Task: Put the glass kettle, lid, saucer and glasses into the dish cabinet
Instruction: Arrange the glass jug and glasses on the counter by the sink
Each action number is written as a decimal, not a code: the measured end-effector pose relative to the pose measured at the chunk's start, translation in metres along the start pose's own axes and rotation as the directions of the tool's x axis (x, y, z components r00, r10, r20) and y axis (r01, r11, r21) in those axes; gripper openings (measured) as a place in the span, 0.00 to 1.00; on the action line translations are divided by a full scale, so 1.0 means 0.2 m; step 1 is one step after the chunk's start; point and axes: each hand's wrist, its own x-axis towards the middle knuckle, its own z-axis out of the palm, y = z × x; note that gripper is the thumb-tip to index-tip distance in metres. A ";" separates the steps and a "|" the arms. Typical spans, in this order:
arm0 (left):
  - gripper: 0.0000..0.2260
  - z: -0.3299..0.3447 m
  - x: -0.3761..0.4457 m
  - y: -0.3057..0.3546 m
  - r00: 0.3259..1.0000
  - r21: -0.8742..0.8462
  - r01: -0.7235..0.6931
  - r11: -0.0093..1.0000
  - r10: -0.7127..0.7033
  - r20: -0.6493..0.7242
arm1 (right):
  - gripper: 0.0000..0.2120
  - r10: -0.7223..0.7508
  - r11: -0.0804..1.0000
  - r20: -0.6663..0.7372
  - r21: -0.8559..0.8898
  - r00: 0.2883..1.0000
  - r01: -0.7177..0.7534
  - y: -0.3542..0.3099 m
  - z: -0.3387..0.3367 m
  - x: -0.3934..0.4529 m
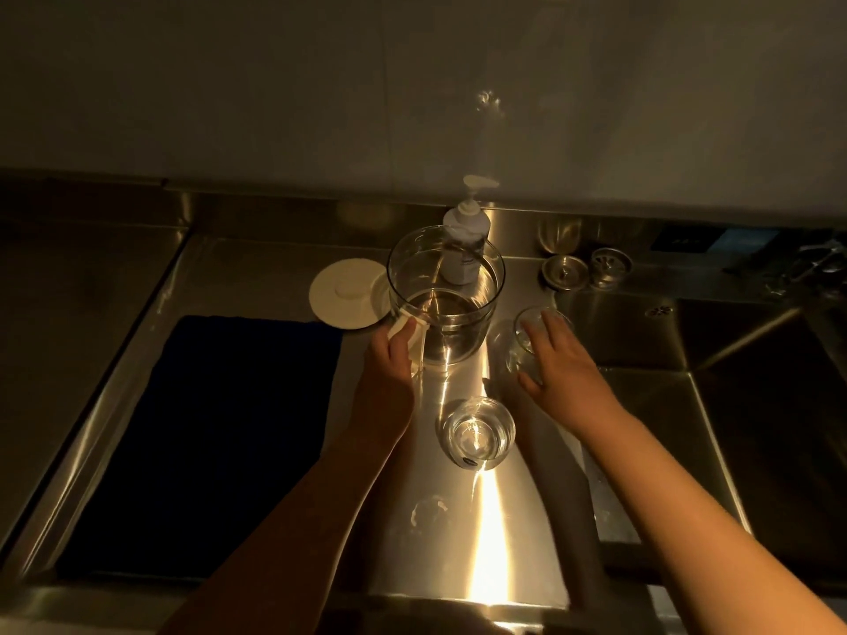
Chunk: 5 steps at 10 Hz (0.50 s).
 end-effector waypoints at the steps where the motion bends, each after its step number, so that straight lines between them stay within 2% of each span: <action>1: 0.17 -0.01 0.03 0.00 0.995 -0.051 0.100 0.994 -0.101 -0.003 | 0.34 0.033 0.999 0.012 -0.021 0.999 -0.033 0.02 0.02 0.06; 2: 0.19 -0.02 0.03 0.03 0.988 -0.137 0.157 0.978 -0.156 0.020 | 0.33 0.059 0.998 0.034 -0.025 0.998 -0.058 0.03 0.04 0.10; 3: 0.21 -0.03 0.01 0.04 0.996 -0.144 0.081 0.986 -0.085 -0.018 | 0.32 0.065 0.997 0.035 -0.044 0.997 -0.064 0.05 0.04 0.14; 4: 0.21 -0.04 0.01 0.04 0.998 -0.155 0.063 0.986 -0.066 -0.010 | 0.32 0.086 0.996 0.058 -0.033 0.995 -0.084 0.07 0.04 0.17; 5: 0.18 -0.05 0.01 0.05 0.998 -0.098 0.015 0.995 -0.021 -0.063 | 0.32 0.098 0.995 0.084 -0.013 0.992 -0.097 0.08 0.03 0.19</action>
